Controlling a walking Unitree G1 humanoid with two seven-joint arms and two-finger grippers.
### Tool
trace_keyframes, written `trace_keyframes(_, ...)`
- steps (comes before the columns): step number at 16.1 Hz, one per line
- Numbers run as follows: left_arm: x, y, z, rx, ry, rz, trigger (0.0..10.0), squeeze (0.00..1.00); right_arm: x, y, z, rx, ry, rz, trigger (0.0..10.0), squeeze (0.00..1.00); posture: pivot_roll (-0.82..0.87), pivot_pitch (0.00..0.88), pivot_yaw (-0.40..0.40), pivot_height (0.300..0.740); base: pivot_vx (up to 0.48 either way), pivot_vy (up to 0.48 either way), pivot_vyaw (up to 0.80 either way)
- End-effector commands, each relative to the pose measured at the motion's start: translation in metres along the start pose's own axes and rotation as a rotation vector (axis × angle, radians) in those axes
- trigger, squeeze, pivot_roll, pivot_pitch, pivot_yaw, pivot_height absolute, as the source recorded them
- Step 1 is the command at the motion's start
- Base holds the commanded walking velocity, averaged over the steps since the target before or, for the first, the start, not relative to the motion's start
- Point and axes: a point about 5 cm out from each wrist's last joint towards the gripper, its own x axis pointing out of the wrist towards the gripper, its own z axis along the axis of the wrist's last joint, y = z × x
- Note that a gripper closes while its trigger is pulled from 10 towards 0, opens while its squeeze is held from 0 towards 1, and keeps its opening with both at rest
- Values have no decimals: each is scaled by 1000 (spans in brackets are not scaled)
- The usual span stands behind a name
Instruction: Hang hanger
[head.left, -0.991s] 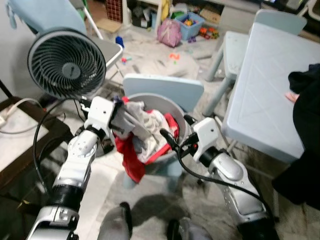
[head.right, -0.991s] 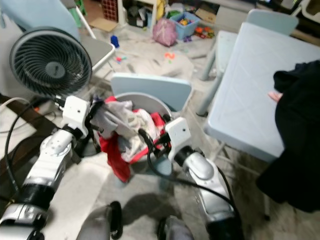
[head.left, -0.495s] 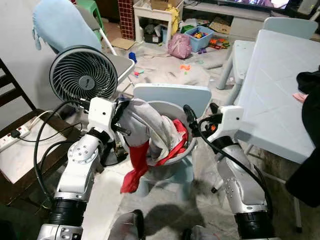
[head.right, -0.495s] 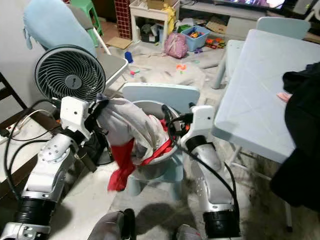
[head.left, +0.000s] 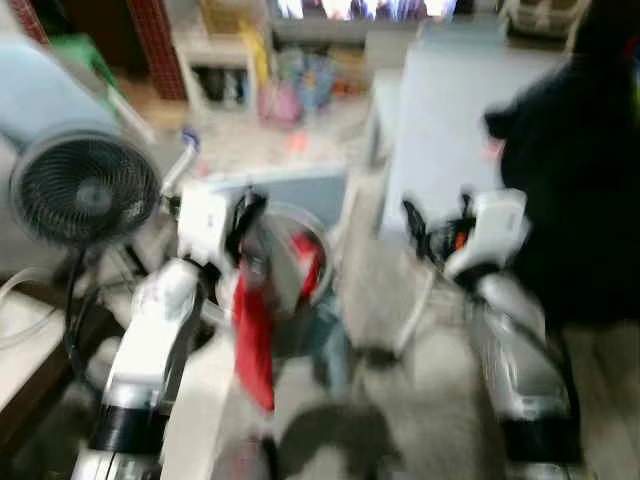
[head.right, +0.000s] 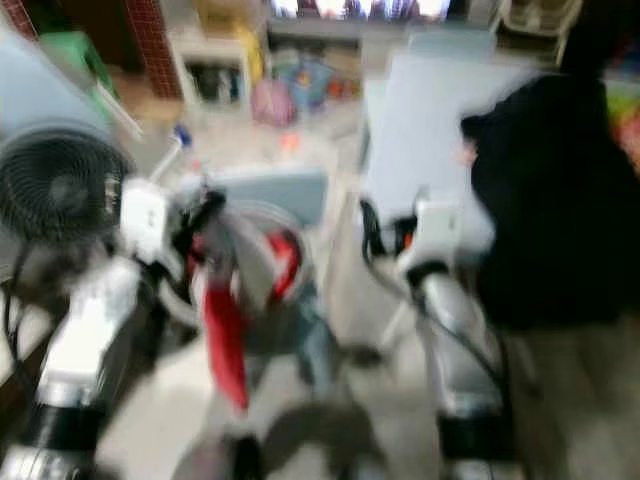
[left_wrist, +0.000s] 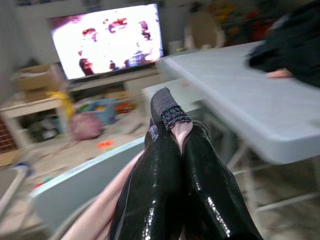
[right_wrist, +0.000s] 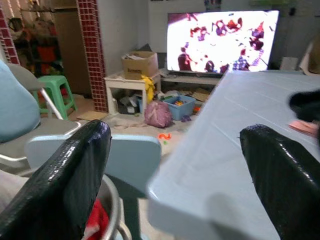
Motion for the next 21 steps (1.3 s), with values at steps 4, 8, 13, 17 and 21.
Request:
trace_keyframes(4, 8, 1, 18, 3, -50, -19, 10000, 0, -2, -13, 15, -84, -29, 22, 10000, 0, -23, 70, 20, 740, 0, 0, -800)
trace_keyframes(8, 11, 3, 21, 5, -54, -21, 10000, 0, 4, -26, 28, -148, -52, 41, 10000, 0, -33, 65, 12, 740, 0, 0, -800)
trace_keyframes(13, 15, 3, 27, 4, -73, -26, 10000, 0, 12, -27, 32, -170, -58, 60, 10000, 0, -29, 72, 11, 740, 0, -301, -320)
trace_keyframes(17, 19, -1, 31, 8, -80, -53, 10000, 0, 11, -20, 26, -177, -48, 90, 10000, 0, -30, 75, 13, 740, 0, -305, 0)
trace_keyframes(21, 22, -11, 33, 9, -84, -100, 10000, 0, 13, -21, 24, -175, -45, 84, 10000, 0, -34, 72, 12, 740, 0, -221, 0)
